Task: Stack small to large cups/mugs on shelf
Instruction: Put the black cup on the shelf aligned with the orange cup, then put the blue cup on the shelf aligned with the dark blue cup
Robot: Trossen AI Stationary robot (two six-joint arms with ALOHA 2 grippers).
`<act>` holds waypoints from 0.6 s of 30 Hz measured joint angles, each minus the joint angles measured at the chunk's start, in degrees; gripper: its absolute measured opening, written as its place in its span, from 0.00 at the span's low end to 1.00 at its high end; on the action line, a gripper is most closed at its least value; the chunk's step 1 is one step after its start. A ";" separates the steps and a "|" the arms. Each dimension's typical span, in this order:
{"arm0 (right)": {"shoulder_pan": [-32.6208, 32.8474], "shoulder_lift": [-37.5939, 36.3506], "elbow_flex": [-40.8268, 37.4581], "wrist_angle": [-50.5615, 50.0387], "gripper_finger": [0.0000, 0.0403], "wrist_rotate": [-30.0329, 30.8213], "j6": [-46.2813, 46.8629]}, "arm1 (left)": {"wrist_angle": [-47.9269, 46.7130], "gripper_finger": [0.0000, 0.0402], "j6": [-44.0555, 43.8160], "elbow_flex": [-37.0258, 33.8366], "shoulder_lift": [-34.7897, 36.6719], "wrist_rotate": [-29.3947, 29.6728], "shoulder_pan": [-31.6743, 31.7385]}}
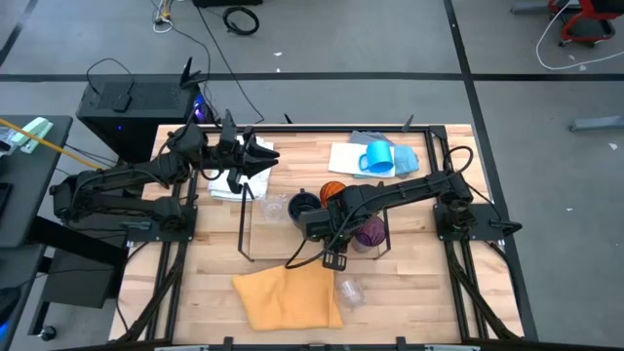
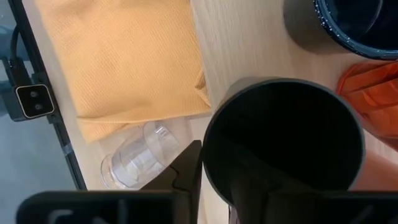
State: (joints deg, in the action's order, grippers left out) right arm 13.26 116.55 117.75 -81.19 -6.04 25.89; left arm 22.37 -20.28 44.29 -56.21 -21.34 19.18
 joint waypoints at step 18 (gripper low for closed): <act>-1.47 -0.64 2.94 -2.40 0.22 -0.55 -0.98 | -0.01 0.26 0.03 0.00 -0.01 0.02 -0.01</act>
State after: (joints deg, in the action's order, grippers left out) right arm 11.78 115.91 120.70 -83.58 -6.60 24.91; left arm 22.36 -20.25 44.29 -56.21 -21.32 19.17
